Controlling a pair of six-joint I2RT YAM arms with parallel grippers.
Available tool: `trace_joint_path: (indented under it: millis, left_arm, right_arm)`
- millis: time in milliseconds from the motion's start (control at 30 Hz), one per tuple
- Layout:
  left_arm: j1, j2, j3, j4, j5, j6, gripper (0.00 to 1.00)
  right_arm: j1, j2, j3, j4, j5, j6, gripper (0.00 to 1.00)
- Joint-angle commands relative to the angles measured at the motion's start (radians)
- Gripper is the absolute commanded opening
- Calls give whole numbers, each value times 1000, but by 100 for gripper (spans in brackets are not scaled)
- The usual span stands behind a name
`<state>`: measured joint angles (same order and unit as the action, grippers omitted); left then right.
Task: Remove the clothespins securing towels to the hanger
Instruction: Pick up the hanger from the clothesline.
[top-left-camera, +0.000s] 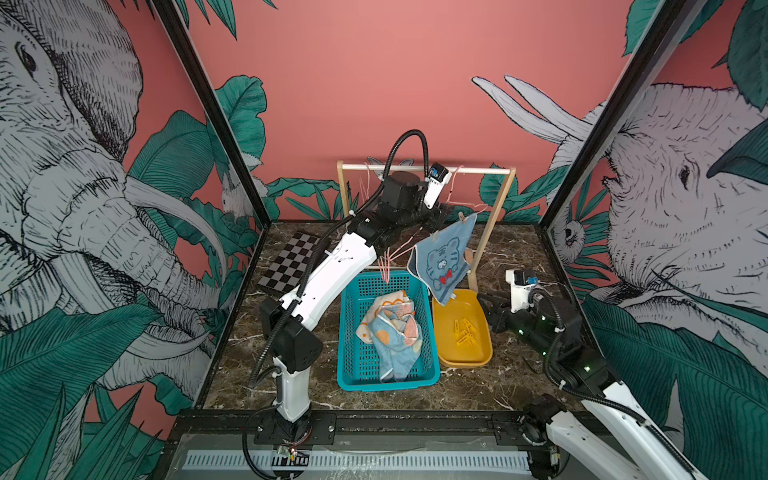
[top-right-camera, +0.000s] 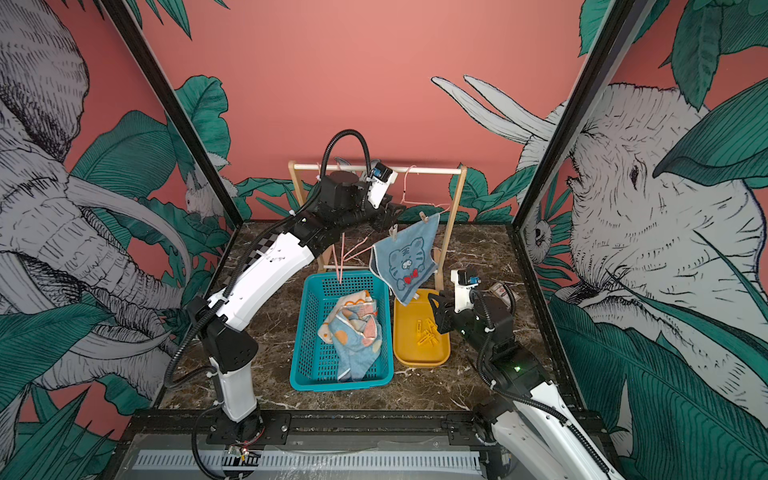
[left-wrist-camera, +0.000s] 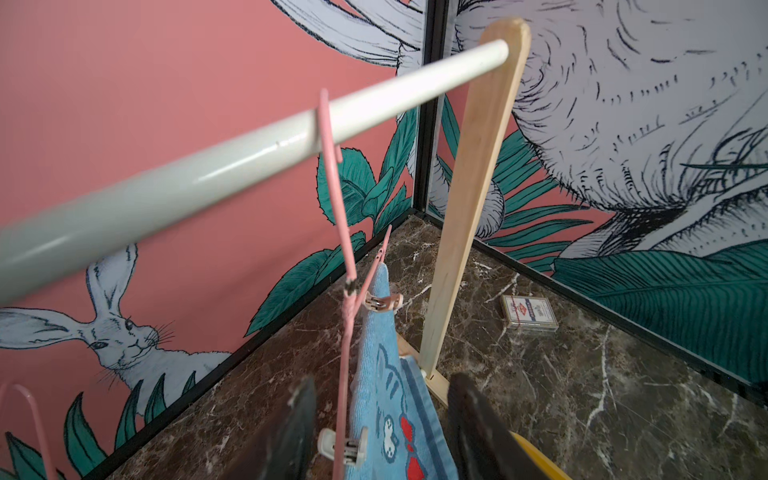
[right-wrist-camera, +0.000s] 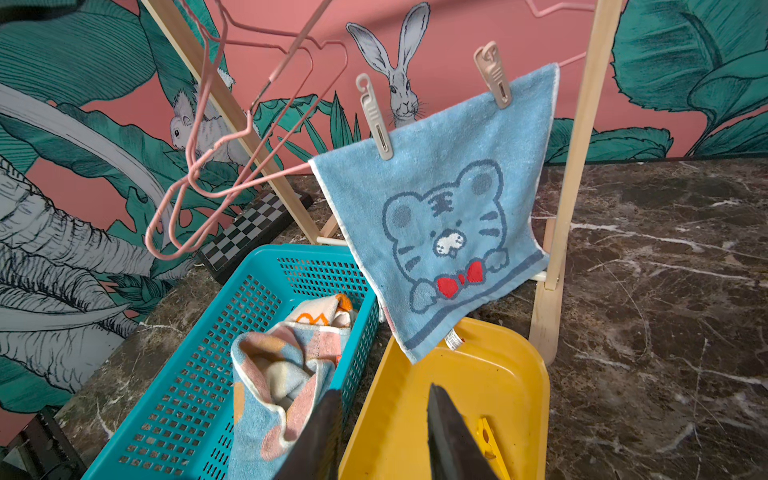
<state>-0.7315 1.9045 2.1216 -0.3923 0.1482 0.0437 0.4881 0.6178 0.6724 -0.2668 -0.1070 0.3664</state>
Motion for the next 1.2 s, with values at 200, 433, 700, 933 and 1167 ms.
trace_joint_path:
  millis: [200, 433, 700, 933, 1167]
  left_arm:
    - [6, 86, 149, -3, -39, -32, 52]
    - [7, 129, 177, -10, -41, -39, 49]
    - [10, 130, 166, 3, -44, -39, 30]
    - [11, 101, 108, 47, -40, -44, 12]
    - [10, 87, 90, 59, -29, -49, 4]
  right_arm:
    - [-8, -36, -44, 20, 10, 20, 34]
    - [-8, -53, -49, 11, 18, 22, 34]
    - [-8, -58, -60, 18, 20, 29, 34]
    - [-9, -61, -62, 15, 24, 31, 33]
    - [-9, -66, -46, -3, 30, 19, 33]
